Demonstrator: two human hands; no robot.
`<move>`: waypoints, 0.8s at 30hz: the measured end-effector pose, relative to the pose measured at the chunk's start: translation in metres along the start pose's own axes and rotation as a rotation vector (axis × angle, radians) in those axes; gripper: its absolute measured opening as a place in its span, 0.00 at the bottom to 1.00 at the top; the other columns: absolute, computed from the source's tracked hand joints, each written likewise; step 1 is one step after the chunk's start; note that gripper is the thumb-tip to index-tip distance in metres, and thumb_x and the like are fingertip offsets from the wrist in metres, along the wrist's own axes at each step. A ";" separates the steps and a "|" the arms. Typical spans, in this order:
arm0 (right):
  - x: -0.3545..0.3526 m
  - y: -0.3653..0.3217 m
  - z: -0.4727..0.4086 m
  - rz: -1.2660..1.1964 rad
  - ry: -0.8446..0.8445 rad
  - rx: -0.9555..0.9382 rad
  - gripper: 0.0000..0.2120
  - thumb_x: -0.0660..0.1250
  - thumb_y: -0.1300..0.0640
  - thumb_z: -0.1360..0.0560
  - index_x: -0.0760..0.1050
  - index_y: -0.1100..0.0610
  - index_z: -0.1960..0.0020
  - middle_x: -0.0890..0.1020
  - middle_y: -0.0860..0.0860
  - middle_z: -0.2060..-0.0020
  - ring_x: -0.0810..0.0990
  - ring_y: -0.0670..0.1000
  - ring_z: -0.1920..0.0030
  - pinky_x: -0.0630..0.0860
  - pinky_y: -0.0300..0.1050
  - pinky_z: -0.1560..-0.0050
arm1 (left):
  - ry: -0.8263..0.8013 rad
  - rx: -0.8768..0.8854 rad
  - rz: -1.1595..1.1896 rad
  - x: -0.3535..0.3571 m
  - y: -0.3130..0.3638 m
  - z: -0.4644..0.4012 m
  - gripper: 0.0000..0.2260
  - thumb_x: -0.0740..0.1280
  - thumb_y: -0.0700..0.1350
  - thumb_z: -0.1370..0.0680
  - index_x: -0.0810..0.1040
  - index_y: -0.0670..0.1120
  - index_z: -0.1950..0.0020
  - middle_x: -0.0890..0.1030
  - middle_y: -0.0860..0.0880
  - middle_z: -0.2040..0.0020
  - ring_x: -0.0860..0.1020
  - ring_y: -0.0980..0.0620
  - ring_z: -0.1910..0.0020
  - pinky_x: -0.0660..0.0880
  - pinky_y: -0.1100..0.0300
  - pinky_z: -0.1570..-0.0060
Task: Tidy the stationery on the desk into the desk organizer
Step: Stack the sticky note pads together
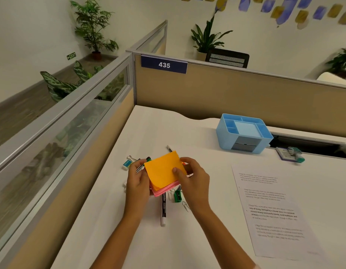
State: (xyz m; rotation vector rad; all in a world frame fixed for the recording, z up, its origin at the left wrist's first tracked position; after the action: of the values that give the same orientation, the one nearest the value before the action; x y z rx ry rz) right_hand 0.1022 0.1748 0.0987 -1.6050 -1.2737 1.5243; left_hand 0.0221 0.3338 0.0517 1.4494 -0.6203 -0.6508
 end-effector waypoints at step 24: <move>-0.025 0.018 0.002 -0.258 0.112 0.168 0.10 0.74 0.55 0.30 0.76 0.48 0.51 0.79 0.49 0.66 0.80 0.50 0.62 0.79 0.41 0.60 | -0.168 -0.353 0.246 0.043 0.007 0.000 0.24 0.57 0.68 0.32 0.68 0.57 0.41 0.77 0.47 0.48 0.80 0.44 0.55 0.77 0.58 0.73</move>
State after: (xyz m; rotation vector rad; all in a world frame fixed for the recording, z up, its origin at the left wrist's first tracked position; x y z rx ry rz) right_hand 0.1069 0.1448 0.0921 -1.3431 -1.2049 1.3251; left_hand 0.0518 0.3020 0.0579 0.9793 -0.7588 -0.6538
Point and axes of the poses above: each hand's wrist, its own z-axis away from the middle knuckle, its own x-axis out of the palm, y = z × x, the point moved 7 cm from there along -z, towards the middle knuckle
